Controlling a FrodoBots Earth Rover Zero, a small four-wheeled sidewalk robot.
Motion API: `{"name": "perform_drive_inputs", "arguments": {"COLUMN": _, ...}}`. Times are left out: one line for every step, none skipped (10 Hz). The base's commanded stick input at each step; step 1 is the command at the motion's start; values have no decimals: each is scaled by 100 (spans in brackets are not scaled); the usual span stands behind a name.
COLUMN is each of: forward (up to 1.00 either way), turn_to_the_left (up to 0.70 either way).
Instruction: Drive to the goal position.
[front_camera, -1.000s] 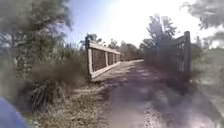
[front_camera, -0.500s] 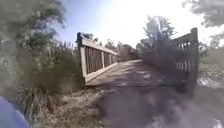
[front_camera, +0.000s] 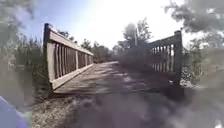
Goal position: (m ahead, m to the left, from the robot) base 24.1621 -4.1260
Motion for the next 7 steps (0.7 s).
{"name": "perform_drive_inputs", "arguments": {"forward": 70, "turn_to_the_left": 0}}
{"name": "perform_drive_inputs", "arguments": {"forward": 70, "turn_to_the_left": 0}}
{"name": "perform_drive_inputs", "arguments": {"forward": 70, "turn_to_the_left": 0}}
{"name": "perform_drive_inputs", "arguments": {"forward": 70, "turn_to_the_left": 0}}
{"name": "perform_drive_inputs", "arguments": {"forward": 70, "turn_to_the_left": 0}}
{"name": "perform_drive_inputs", "arguments": {"forward": 70, "turn_to_the_left": 0}}
{"name": "perform_drive_inputs", "arguments": {"forward": 70, "turn_to_the_left": 0}}
